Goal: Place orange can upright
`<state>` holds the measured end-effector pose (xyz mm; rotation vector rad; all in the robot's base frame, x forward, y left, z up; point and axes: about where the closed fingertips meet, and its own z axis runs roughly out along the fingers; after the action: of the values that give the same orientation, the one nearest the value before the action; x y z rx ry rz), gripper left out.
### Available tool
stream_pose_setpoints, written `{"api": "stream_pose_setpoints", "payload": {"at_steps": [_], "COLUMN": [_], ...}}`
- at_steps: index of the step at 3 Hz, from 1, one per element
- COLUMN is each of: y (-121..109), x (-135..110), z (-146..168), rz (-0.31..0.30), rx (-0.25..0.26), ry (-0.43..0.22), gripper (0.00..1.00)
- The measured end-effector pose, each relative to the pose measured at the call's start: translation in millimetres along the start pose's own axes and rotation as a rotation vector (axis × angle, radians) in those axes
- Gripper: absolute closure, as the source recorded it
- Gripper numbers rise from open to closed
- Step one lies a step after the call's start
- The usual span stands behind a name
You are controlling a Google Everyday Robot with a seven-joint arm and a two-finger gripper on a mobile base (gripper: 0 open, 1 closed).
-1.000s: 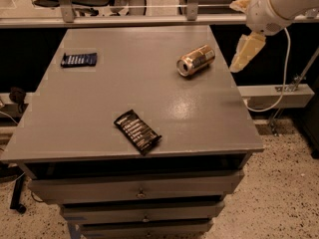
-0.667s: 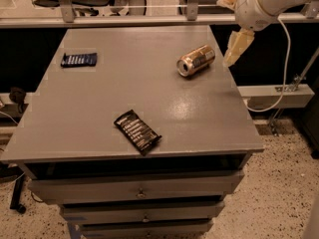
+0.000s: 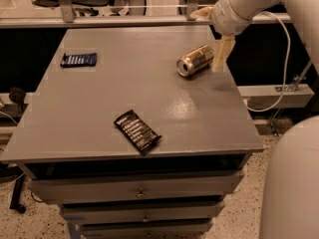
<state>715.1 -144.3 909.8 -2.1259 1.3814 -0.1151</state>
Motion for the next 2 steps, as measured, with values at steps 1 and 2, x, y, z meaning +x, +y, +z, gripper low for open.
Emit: {"api": "stream_pose_setpoints", "payload": {"at_steps": [1,2], "y": [8,14], "x": [-8,-12], "z": [23,39], "rz": [-0.108,-0.188], "rx": [-0.093,-0.172], "ry": [0.015,0.036], "gripper": [0.0,0.0]}}
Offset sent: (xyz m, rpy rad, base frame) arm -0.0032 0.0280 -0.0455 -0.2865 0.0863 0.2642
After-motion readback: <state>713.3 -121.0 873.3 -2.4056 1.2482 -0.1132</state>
